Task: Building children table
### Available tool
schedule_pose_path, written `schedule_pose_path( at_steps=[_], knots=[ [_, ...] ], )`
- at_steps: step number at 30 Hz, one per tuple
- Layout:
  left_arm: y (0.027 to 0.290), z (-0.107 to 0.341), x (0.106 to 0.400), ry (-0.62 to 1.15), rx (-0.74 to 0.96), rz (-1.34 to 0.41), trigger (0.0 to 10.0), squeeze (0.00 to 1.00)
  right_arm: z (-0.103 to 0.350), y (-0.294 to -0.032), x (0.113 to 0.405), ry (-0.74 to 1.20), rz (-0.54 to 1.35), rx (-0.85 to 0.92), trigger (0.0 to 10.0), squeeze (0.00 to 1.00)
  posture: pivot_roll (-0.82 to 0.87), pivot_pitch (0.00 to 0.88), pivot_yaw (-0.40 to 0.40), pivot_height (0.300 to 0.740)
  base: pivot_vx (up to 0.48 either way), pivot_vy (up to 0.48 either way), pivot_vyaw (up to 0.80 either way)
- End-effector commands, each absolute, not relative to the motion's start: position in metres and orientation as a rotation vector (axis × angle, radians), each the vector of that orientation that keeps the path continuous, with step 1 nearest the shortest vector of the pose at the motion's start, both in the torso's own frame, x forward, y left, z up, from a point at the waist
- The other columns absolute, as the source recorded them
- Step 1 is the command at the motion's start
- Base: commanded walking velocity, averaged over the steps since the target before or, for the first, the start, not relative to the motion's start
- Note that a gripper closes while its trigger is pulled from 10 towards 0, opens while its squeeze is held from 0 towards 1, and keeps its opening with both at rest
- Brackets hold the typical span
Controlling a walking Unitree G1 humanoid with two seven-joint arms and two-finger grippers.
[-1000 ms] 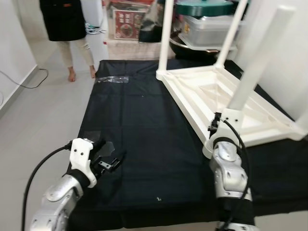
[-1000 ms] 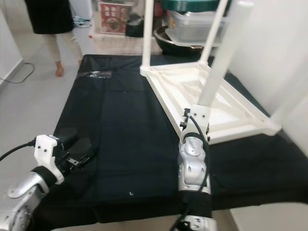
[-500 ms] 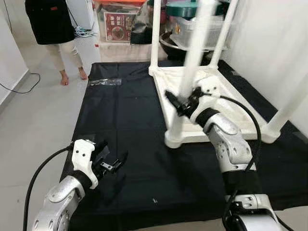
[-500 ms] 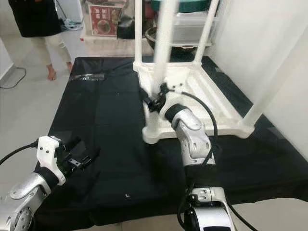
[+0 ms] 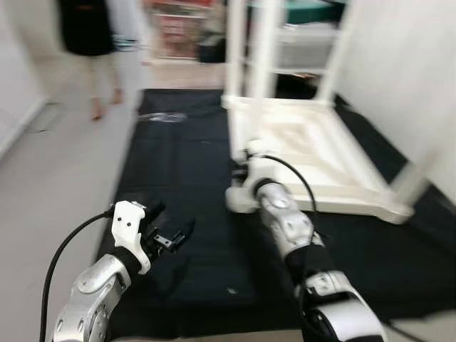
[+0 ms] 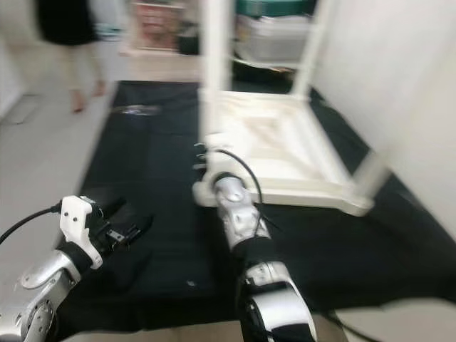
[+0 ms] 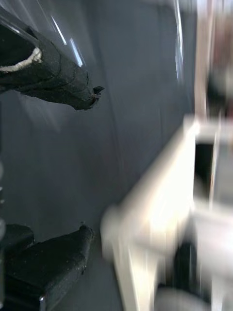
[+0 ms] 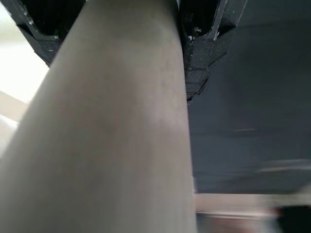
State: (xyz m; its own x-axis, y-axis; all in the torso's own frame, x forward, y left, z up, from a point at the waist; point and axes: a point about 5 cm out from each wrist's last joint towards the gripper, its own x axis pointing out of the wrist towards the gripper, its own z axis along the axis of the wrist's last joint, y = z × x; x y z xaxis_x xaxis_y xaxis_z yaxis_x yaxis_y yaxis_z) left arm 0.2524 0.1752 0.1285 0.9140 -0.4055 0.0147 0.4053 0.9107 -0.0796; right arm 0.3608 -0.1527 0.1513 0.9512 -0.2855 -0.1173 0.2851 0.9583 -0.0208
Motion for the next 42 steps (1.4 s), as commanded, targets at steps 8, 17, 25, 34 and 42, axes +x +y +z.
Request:
schedule_pose_path(
  at_steps=[8, 17, 25, 34, 42],
  knots=[
    [0.170, 0.132, 0.256, -0.011, -0.083, -0.445, 10.0, 0.00, 0.146, -0.171, 0.316, 0.066, -0.287, -0.146, 10.0, 0.00, 0.03, 0.000, -0.074, 0.740, 0.000, 0.000, 0.00],
    [0.171, 0.131, 0.258, -0.007, -0.081, -0.449, 10.0, 0.00, 0.205, -0.124, 0.355, -0.113, 0.511, -0.011, 10.0, 0.00, 0.06, 0.000, -0.086, 0.740, 0.000, 0.000, 0.00],
    [0.173, 0.129, 0.259, -0.005, -0.080, -0.442, 10.0, 0.00, 0.172, -0.110, 0.357, 0.009, 0.862, -0.079, 10.0, 0.00, 0.08, 0.000, -0.099, 0.740, 0.000, 0.000, 0.00],
    [0.172, 0.127, 0.257, 0.001, -0.075, -0.439, 10.0, 0.00, 0.142, -0.151, 0.386, 0.164, -0.025, -0.076, 0.0, 0.00, 0.09, 0.000, -0.098, 0.740, 0.000, 0.000, 0.00],
    [0.173, 0.127, 0.254, 0.001, -0.077, -0.445, 10.0, 0.00, 0.152, -0.200, 0.329, 0.085, -0.572, -0.169, 0.0, 0.00, 0.06, 0.000, -0.076, 0.740, 0.000, 0.000, 0.00]
  ],
)
